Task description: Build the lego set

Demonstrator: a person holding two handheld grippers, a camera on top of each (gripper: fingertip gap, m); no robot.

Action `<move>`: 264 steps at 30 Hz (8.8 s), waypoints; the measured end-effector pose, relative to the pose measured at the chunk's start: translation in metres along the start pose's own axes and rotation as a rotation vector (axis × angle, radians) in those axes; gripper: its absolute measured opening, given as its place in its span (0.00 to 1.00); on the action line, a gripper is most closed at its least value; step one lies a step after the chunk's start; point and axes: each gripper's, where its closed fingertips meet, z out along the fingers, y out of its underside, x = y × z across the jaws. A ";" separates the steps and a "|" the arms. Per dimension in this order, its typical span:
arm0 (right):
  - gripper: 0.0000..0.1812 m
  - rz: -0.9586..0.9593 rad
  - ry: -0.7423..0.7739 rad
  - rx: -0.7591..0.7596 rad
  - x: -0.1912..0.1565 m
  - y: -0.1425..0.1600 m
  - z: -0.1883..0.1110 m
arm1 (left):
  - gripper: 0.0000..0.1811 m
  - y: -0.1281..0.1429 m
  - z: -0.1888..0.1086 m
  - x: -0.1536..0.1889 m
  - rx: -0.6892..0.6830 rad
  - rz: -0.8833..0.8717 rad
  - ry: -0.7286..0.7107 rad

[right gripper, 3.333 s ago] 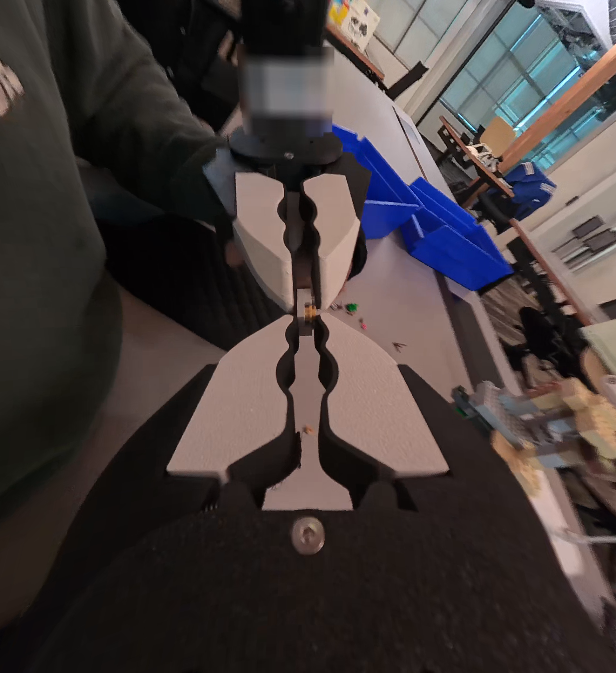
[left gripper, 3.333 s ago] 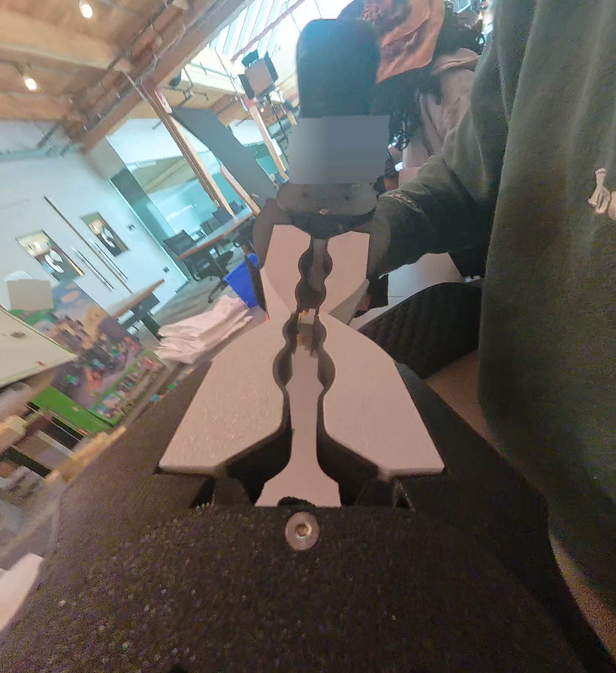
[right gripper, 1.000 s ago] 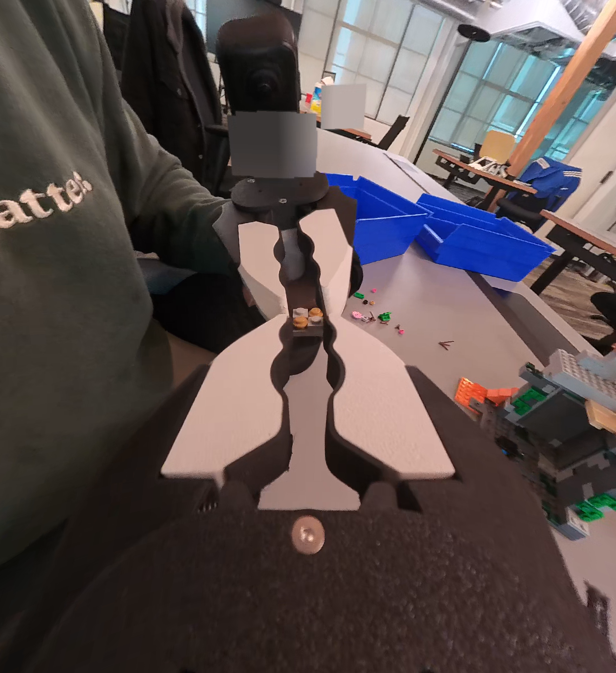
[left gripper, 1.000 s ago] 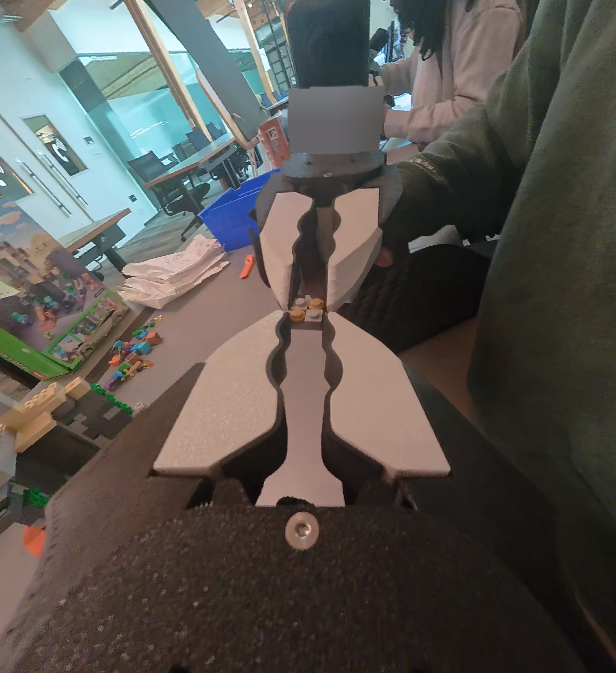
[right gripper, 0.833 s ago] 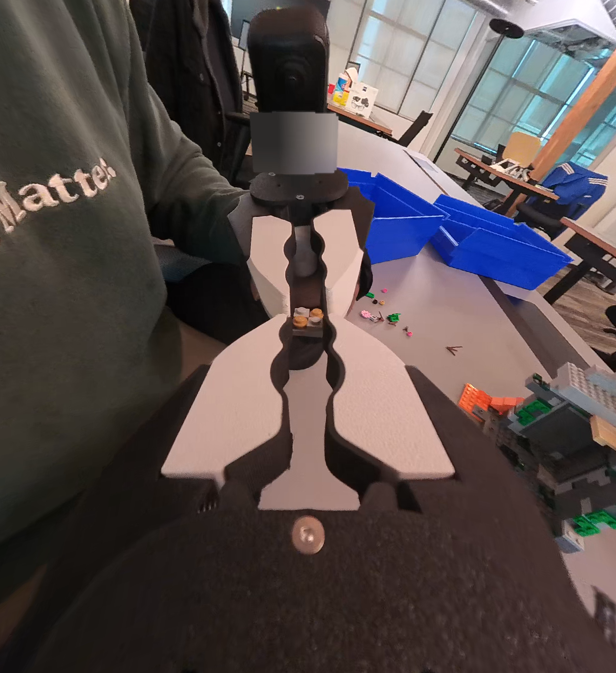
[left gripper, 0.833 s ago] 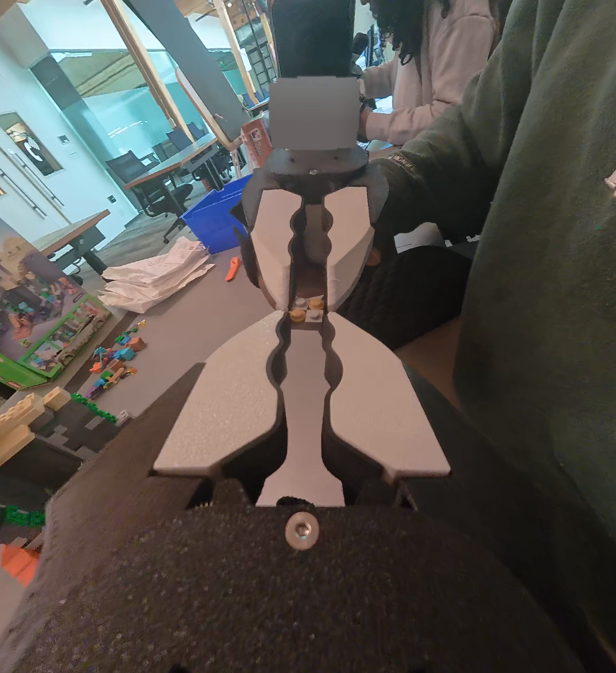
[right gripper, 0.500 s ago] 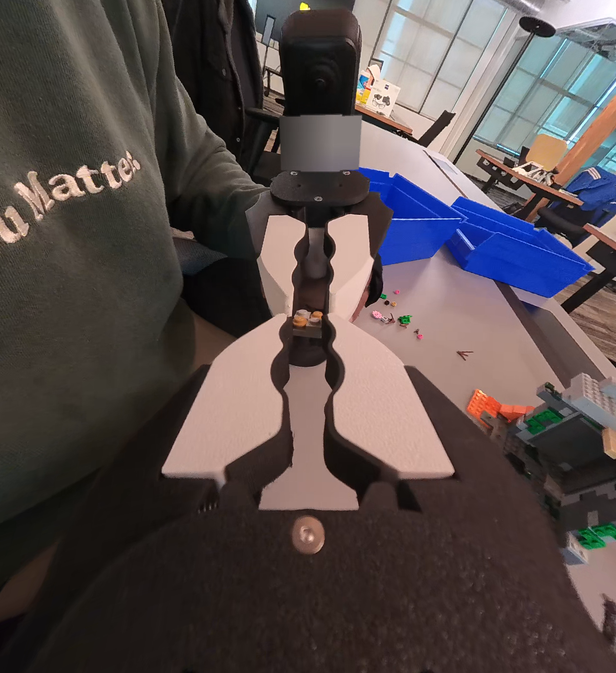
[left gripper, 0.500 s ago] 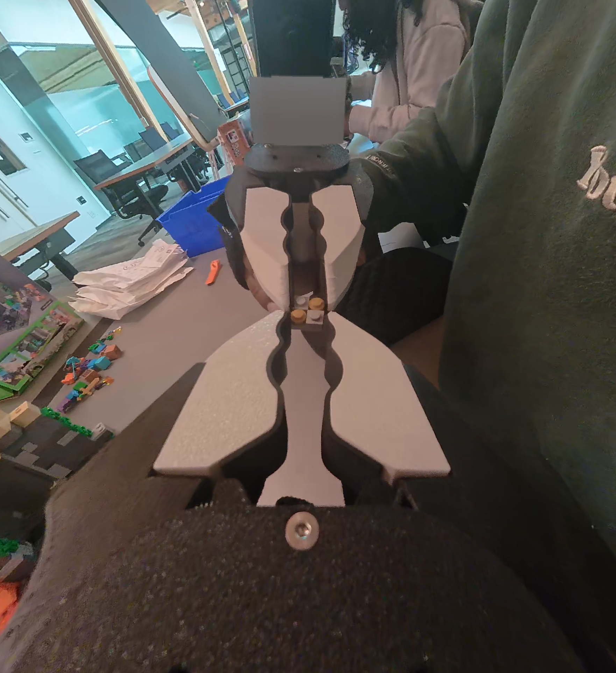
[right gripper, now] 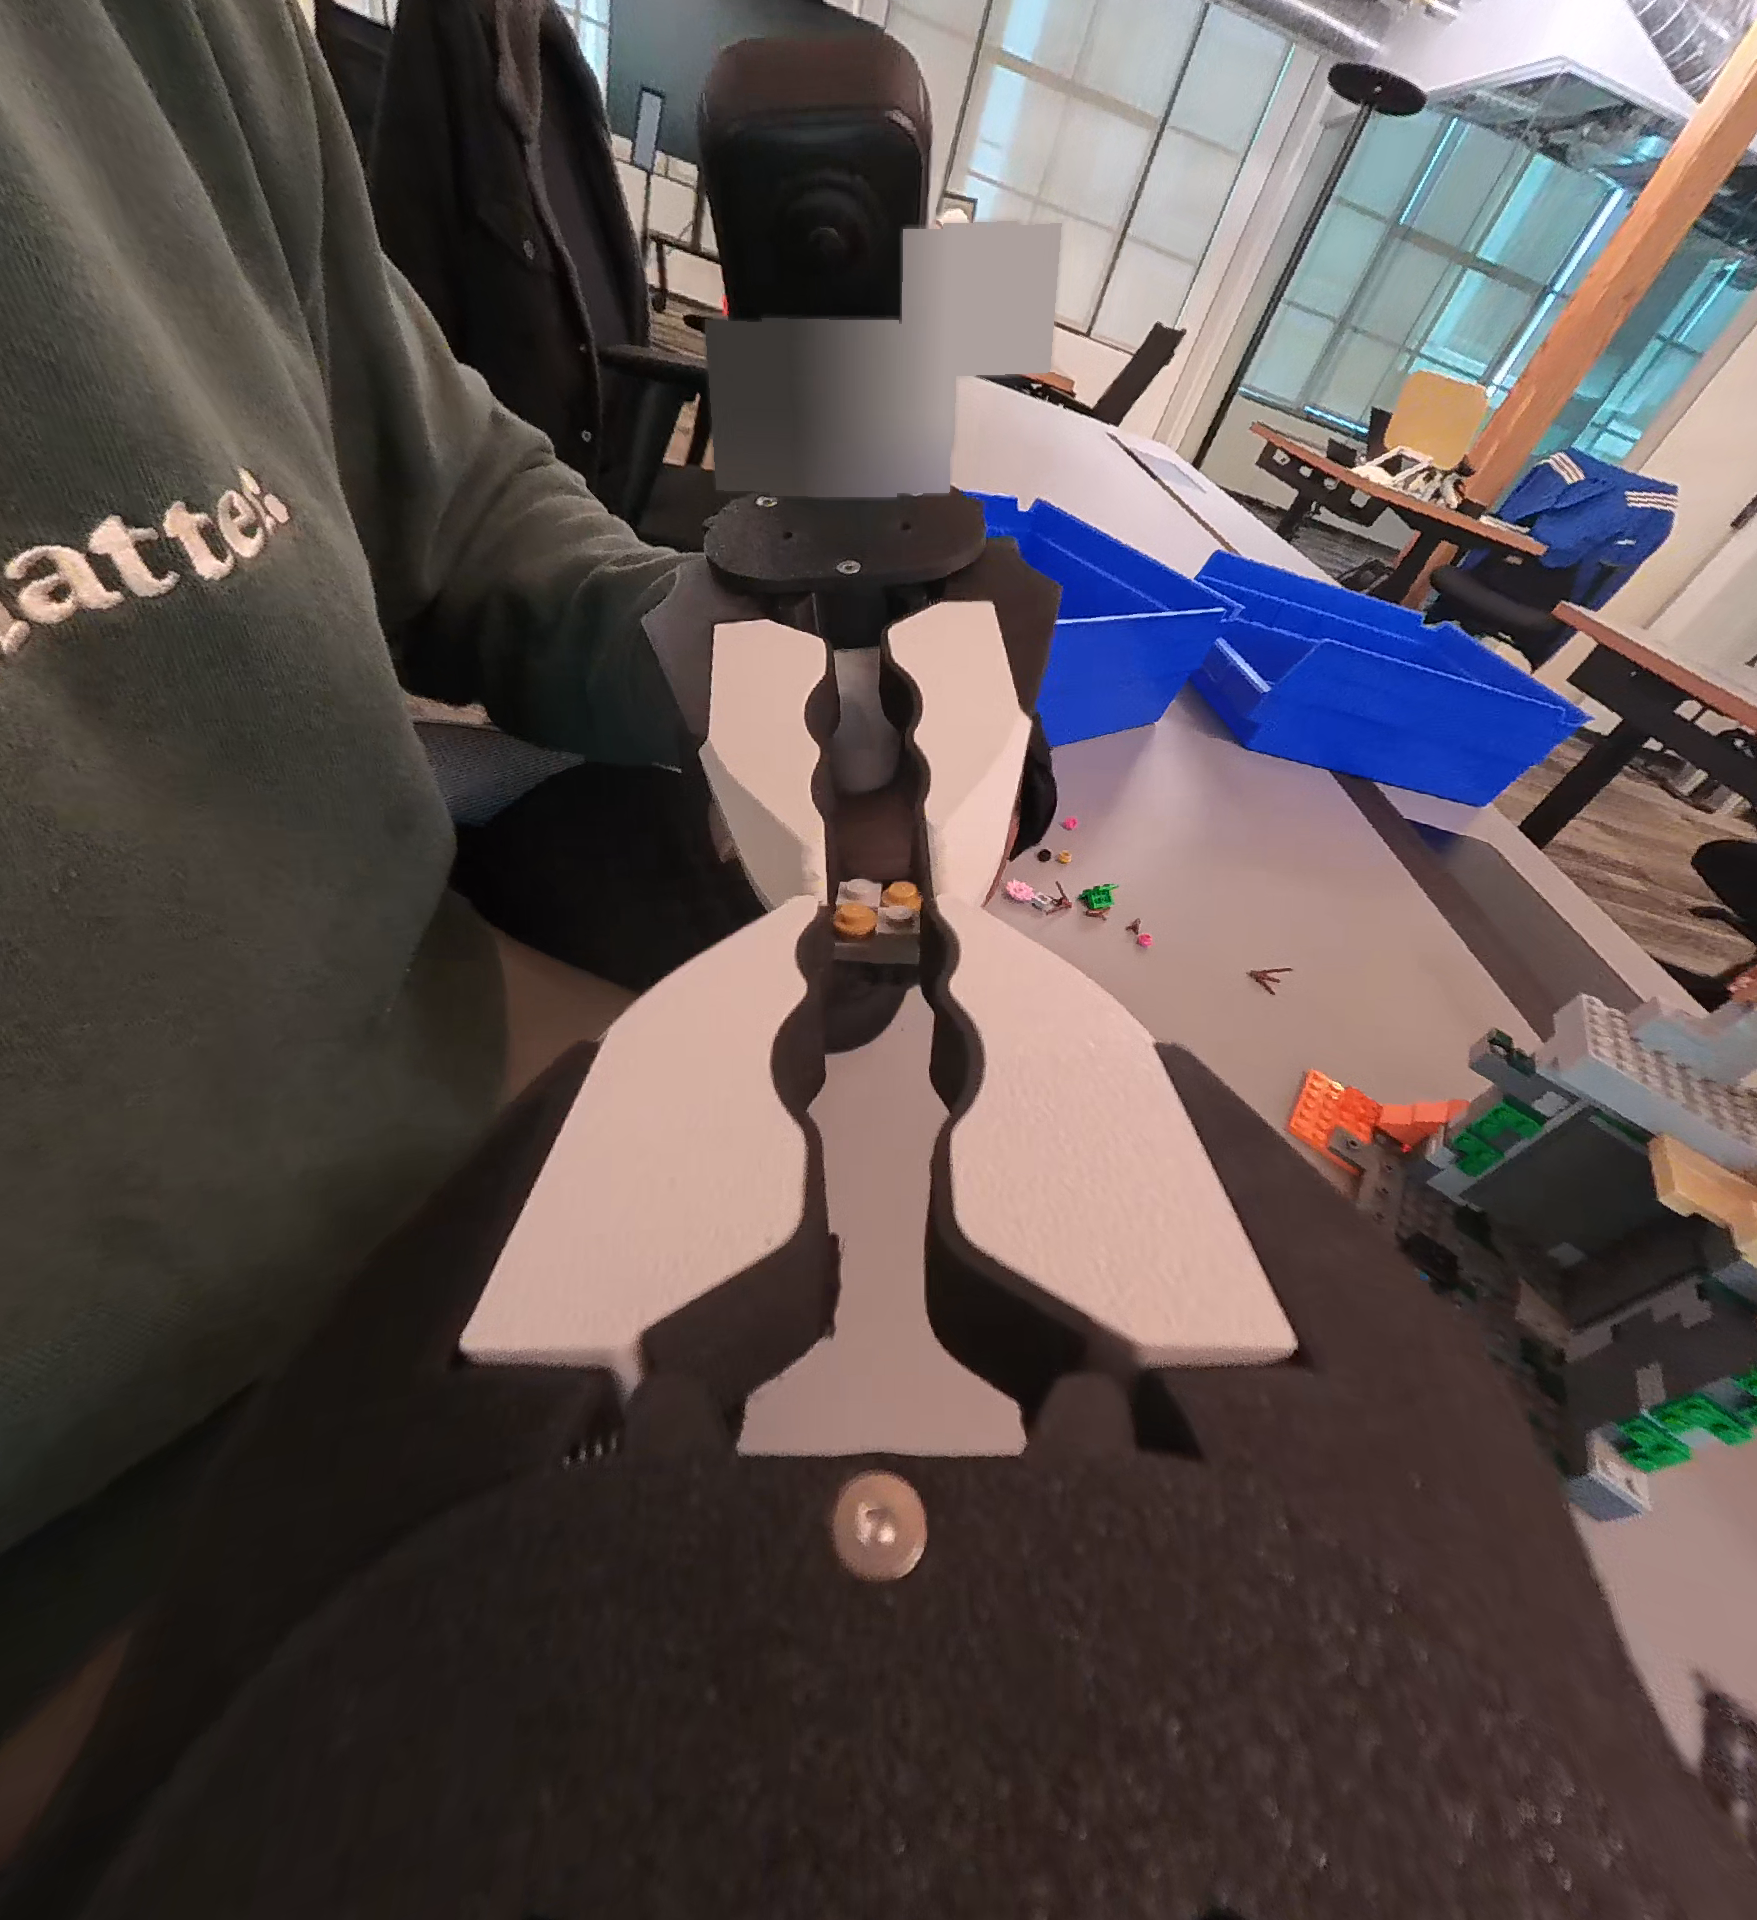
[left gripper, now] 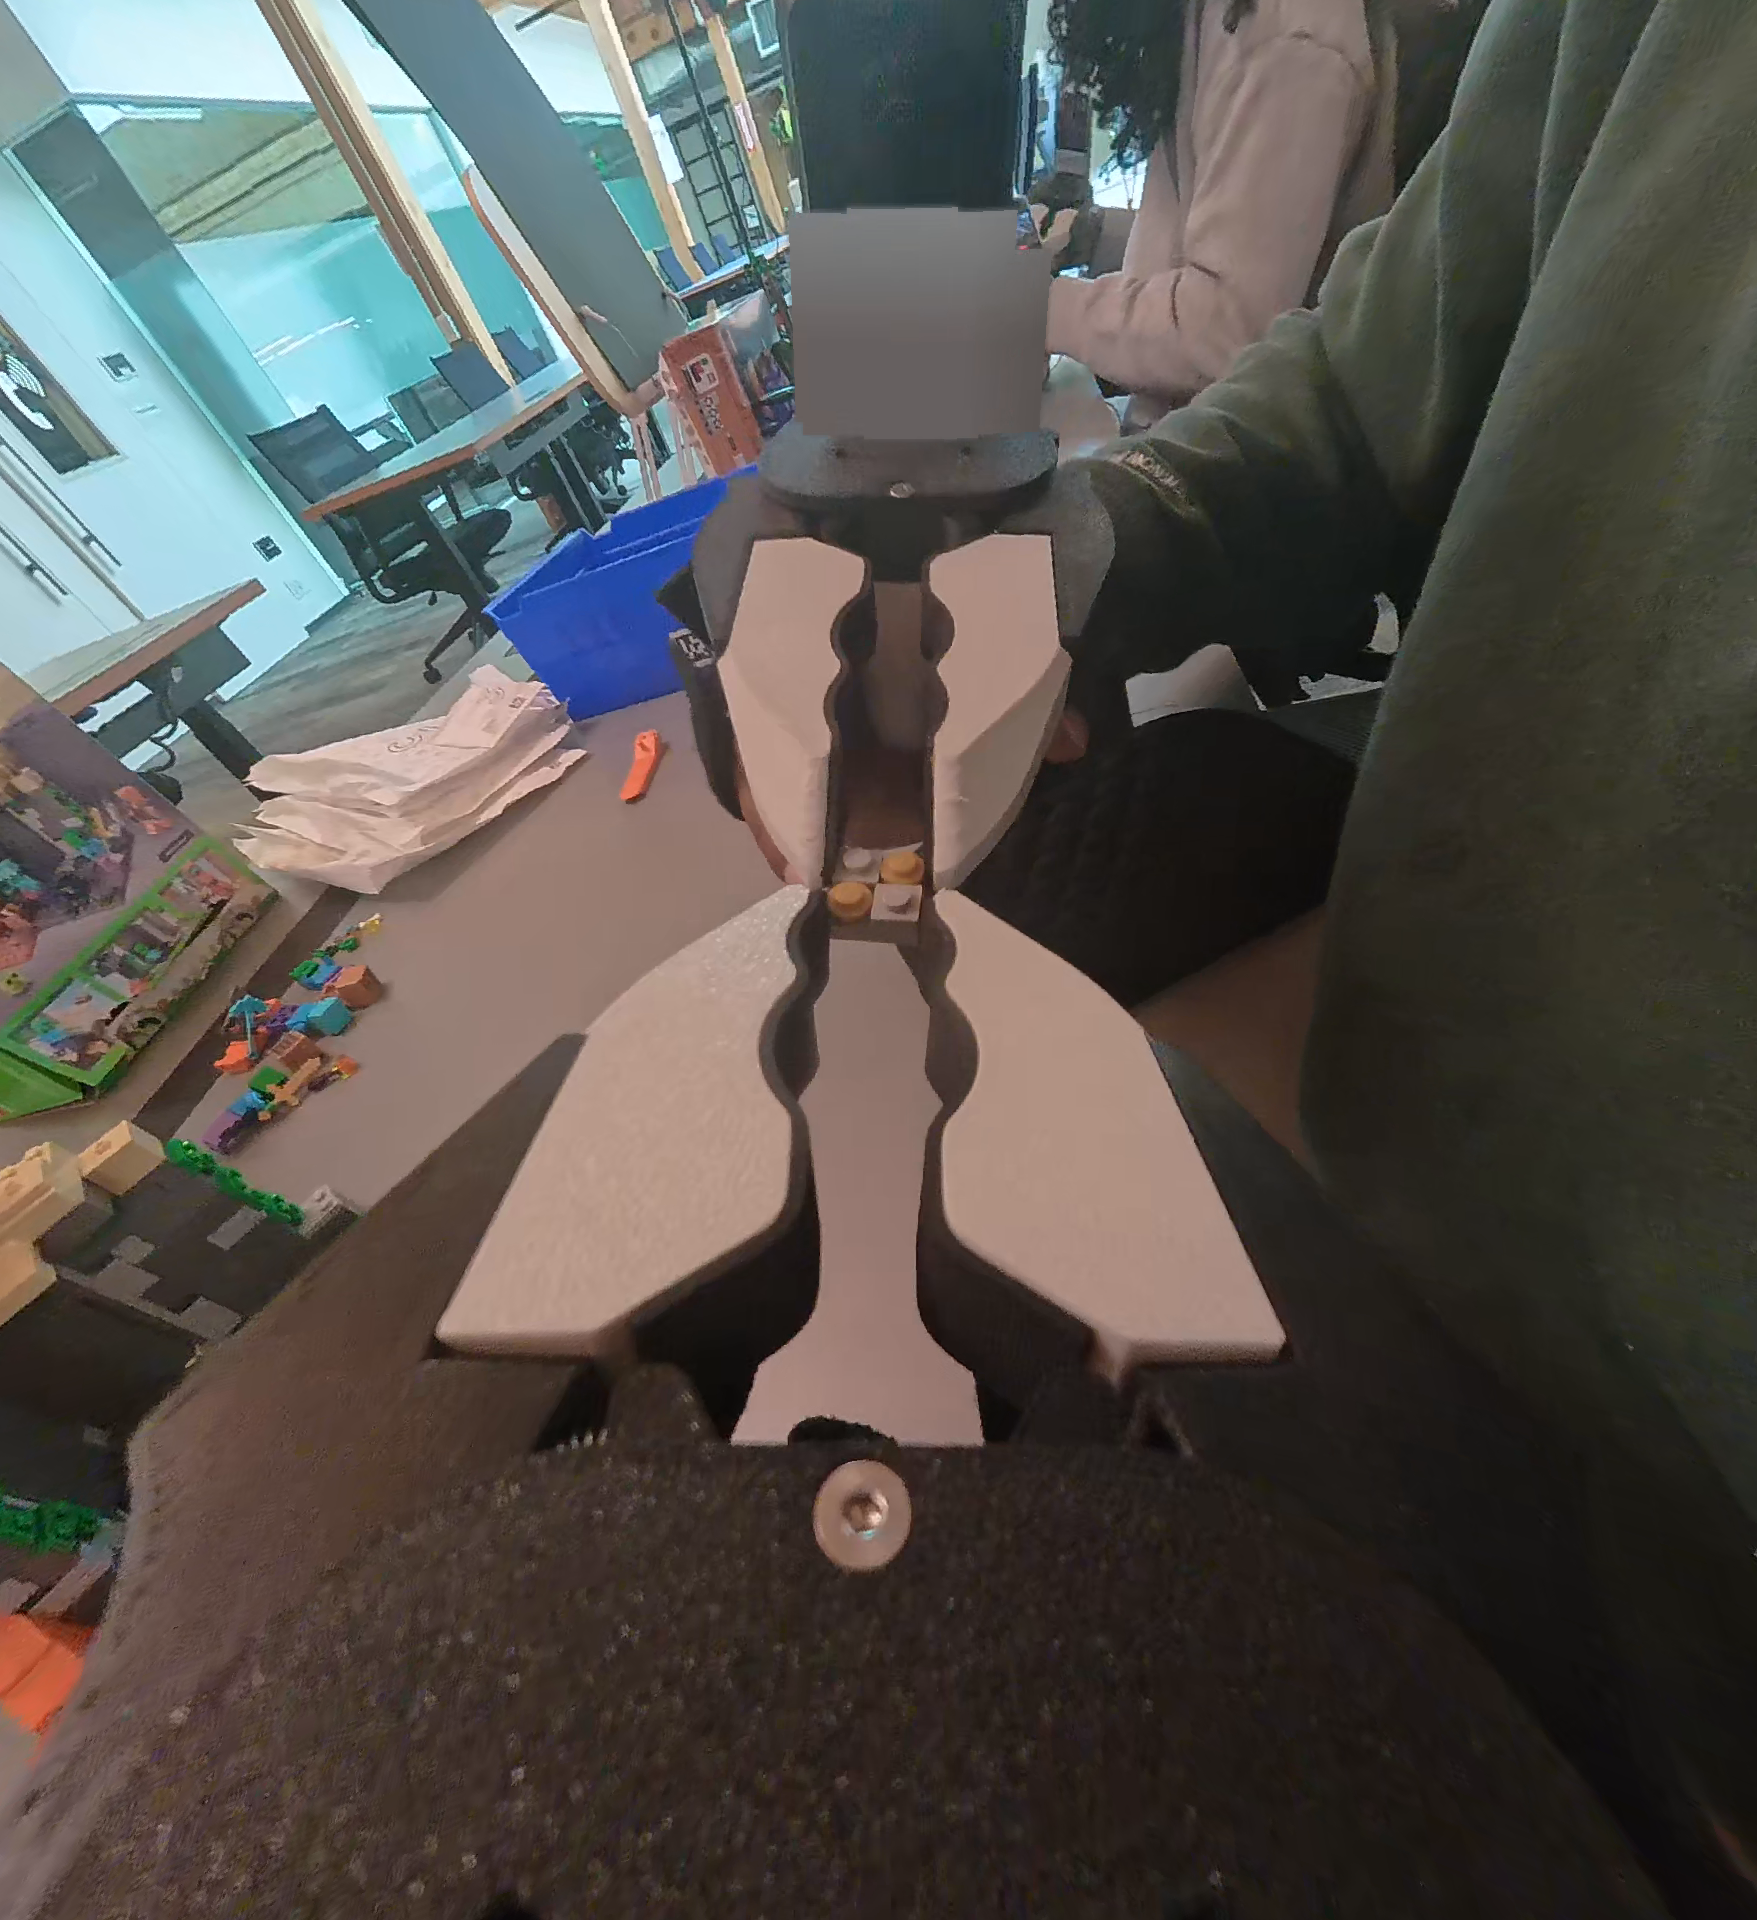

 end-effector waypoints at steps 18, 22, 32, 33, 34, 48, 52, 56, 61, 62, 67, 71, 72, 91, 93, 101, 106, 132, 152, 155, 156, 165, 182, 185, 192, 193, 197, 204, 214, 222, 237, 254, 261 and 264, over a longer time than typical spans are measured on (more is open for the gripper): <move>0.08 0.094 0.067 0.077 0.007 -0.005 -0.002 | 0.09 -0.006 0.000 -0.006 0.024 -0.010 -0.083; 0.08 0.111 0.058 0.086 0.005 -0.005 -0.001 | 0.09 -0.005 0.000 -0.004 0.016 0.001 -0.080; 0.10 0.112 0.059 0.041 0.005 0.002 -0.002 | 0.09 0.000 0.002 -0.003 0.000 0.011 -0.051; 0.09 0.120 0.056 0.041 0.005 0.004 -0.002 | 0.09 0.001 0.002 -0.003 0.003 0.006 -0.045; 0.09 0.129 0.052 0.041 0.005 0.005 -0.002 | 0.09 0.002 0.002 -0.003 0.006 0.002 -0.039; 0.08 0.218 0.052 -0.032 0.020 0.054 -0.005 | 0.11 0.047 0.022 -0.012 -0.103 -0.096 0.052; 0.08 0.204 0.063 -0.061 0.019 0.059 -0.003 | 0.09 0.053 0.023 -0.012 -0.106 -0.131 0.060; 0.09 0.196 0.097 -0.084 0.022 0.062 -0.002 | 0.09 0.058 0.023 -0.014 -0.126 -0.152 0.035; 0.10 0.177 0.218 -0.112 0.033 0.059 -0.009 | 0.09 0.069 0.023 -0.023 -0.202 -0.141 -0.042; 0.10 0.181 0.245 -0.113 0.036 0.057 -0.013 | 0.09 0.073 0.022 -0.025 -0.223 -0.134 -0.053; 0.10 0.223 0.453 -0.208 0.060 0.074 -0.041 | 0.09 0.102 0.025 -0.027 -0.388 -0.172 -0.044; 0.10 0.257 0.554 -0.259 0.067 0.086 -0.055 | 0.09 0.129 0.026 -0.029 -0.552 -0.202 -0.019; 0.09 0.262 0.571 -0.272 0.068 0.088 -0.058 | 0.09 0.135 0.026 -0.028 -0.582 -0.213 -0.007; 0.07 0.332 0.880 -0.388 0.101 0.116 -0.102 | 0.11 0.124 0.012 -0.050 -0.504 -0.215 -0.131; 0.07 0.383 0.963 -0.377 0.110 0.121 -0.118 | 0.08 0.116 0.008 -0.055 -0.452 -0.225 -0.175; 0.10 0.518 1.308 -0.323 0.129 0.134 -0.198 | 0.00 0.082 -0.020 -0.084 -0.294 -0.208 -0.427; 0.06 0.539 1.375 -0.253 0.130 0.132 -0.224 | 0.00 0.077 -0.039 -0.090 -0.259 -0.208 -0.544; 0.00 0.100 1.007 -0.216 0.106 0.078 -0.129 | 0.00 0.076 -0.110 -0.108 -0.180 -0.278 -0.951; 0.06 0.142 0.810 -0.185 0.089 0.083 -0.102 | 0.08 0.073 -0.100 -0.099 -0.180 -0.231 -0.870; 0.10 0.147 0.775 -0.185 0.085 0.083 -0.097 | 0.08 0.073 -0.100 -0.099 -0.175 -0.230 -0.867; 0.11 0.150 0.760 -0.188 0.084 0.083 -0.094 | 0.08 0.074 -0.100 -0.099 -0.177 -0.231 -0.864; 0.17 0.123 0.637 -0.325 0.070 0.101 -0.068 | 0.07 0.078 -0.102 -0.098 -0.195 -0.239 -0.873; 0.14 0.190 -0.033 -0.899 0.078 0.172 -0.021 | 0.04 0.085 -0.090 -0.091 -0.231 -0.244 -0.802; 0.13 0.228 -0.104 -0.935 0.077 0.177 -0.021 | 0.04 0.085 -0.089 -0.090 -0.226 -0.247 -0.793; 0.12 0.244 -0.181 -0.984 0.076 0.178 -0.020 | 0.04 0.085 -0.087 -0.088 -0.227 -0.246 -0.778; 0.12 0.240 -0.187 -0.990 0.076 0.178 -0.020 | 0.04 0.085 -0.086 -0.088 -0.229 -0.243 -0.775; 0.12 0.224 -0.211 -1.021 0.076 0.178 -0.020 | 0.04 0.086 -0.084 -0.086 -0.238 -0.235 -0.766; 0.09 0.185 -0.250 -1.071 0.073 0.178 -0.019 | 0.04 0.087 -0.083 -0.086 -0.243 -0.235 -0.760; 0.09 0.165 -0.250 -1.089 0.070 0.177 -0.021 | 0.03 0.088 -0.082 -0.085 -0.248 -0.231 -0.749; 0.09 0.162 -0.270 -1.049 0.061 0.170 -0.017 | 0.03 0.088 -0.081 -0.084 -0.252 -0.230 -0.744; 0.09 0.112 -0.302 -1.015 0.054 0.154 0.002 | 0.03 0.089 -0.081 -0.083 -0.254 -0.230 -0.736; 0.13 0.108 -0.288 -1.167 0.064 0.175 -0.037 | 0.03 0.091 -0.079 -0.083 -0.267 -0.222 -0.732; 0.19 0.144 -0.208 -0.954 0.081 0.141 -0.007 | 0.03 0.092 -0.081 -0.084 -0.266 -0.237 -0.743; 0.16 0.139 -0.177 -0.879 0.091 0.133 0.016 | 0.03 0.091 -0.082 -0.085 -0.261 -0.241 -0.748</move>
